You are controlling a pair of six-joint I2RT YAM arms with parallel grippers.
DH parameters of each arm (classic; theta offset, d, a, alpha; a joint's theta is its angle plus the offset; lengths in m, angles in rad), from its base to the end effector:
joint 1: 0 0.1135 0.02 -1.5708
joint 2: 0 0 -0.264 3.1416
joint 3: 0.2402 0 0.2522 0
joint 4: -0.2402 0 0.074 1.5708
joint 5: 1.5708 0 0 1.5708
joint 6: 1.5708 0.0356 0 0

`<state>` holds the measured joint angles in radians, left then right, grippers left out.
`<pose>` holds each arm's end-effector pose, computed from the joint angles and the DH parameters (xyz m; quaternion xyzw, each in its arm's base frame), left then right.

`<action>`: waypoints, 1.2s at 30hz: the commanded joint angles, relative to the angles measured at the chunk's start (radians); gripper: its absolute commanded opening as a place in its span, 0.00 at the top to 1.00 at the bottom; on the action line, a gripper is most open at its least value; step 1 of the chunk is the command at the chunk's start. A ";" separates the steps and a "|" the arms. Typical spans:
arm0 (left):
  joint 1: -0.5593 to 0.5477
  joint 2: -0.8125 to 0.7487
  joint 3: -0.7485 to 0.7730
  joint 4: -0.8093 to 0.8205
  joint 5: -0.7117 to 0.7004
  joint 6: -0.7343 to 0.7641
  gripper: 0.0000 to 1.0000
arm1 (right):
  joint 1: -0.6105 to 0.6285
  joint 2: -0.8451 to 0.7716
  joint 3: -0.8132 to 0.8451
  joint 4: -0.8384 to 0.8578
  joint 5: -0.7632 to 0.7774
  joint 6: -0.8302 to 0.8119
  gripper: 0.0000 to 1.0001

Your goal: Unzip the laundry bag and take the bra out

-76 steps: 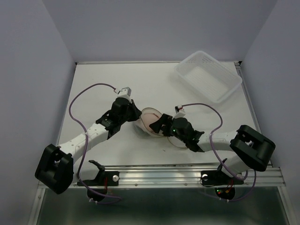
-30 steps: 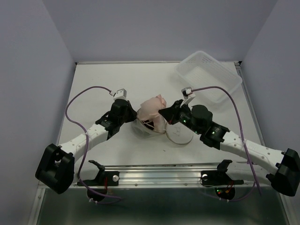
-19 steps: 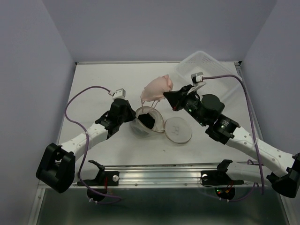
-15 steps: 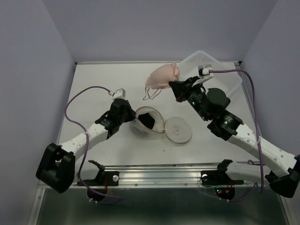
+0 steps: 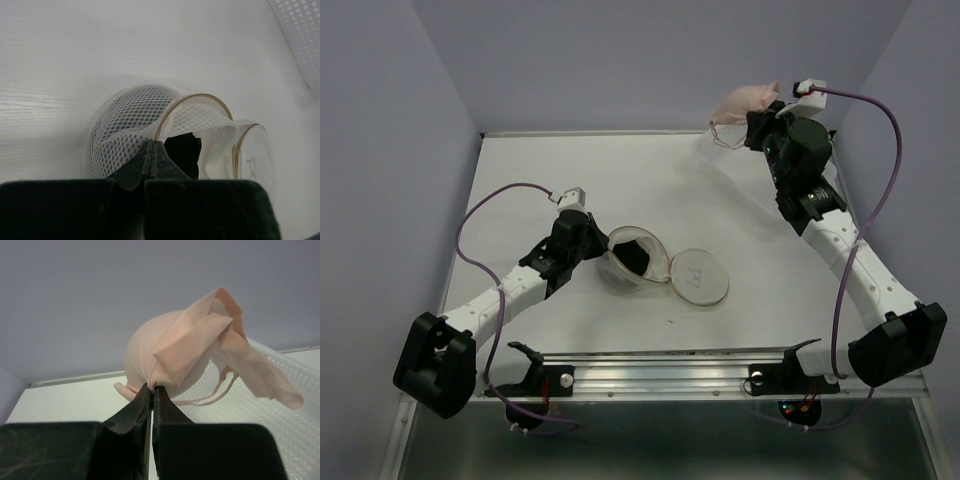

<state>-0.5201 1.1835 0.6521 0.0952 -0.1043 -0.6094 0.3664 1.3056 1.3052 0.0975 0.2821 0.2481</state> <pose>0.2284 -0.1265 0.2393 -0.0656 0.8401 -0.2501 0.4768 0.2869 0.0995 0.4387 0.0646 0.6703 0.1317 0.7275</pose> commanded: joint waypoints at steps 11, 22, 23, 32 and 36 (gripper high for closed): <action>0.009 -0.065 -0.026 0.026 0.034 0.010 1.00 | -0.280 0.294 0.095 0.110 -0.251 0.138 0.99; 0.009 -0.108 -0.031 0.006 0.037 0.010 1.00 | -0.343 0.563 0.128 0.258 -0.451 0.230 0.99; 0.009 -0.110 -0.035 0.006 0.035 0.010 1.00 | -0.343 0.581 0.126 0.266 -0.461 0.235 0.99; 0.008 -0.122 -0.031 -0.002 0.038 0.016 1.00 | -0.414 0.712 0.057 0.255 -0.500 0.281 0.78; 0.008 -0.120 -0.029 0.000 0.045 0.020 1.00 | -0.414 0.690 0.074 0.202 -0.465 0.221 0.25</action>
<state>-0.5148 1.0866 0.6296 0.0849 -0.0605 -0.6098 -0.0486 2.0361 1.3449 0.2687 -0.1867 0.5049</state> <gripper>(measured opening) 0.025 0.614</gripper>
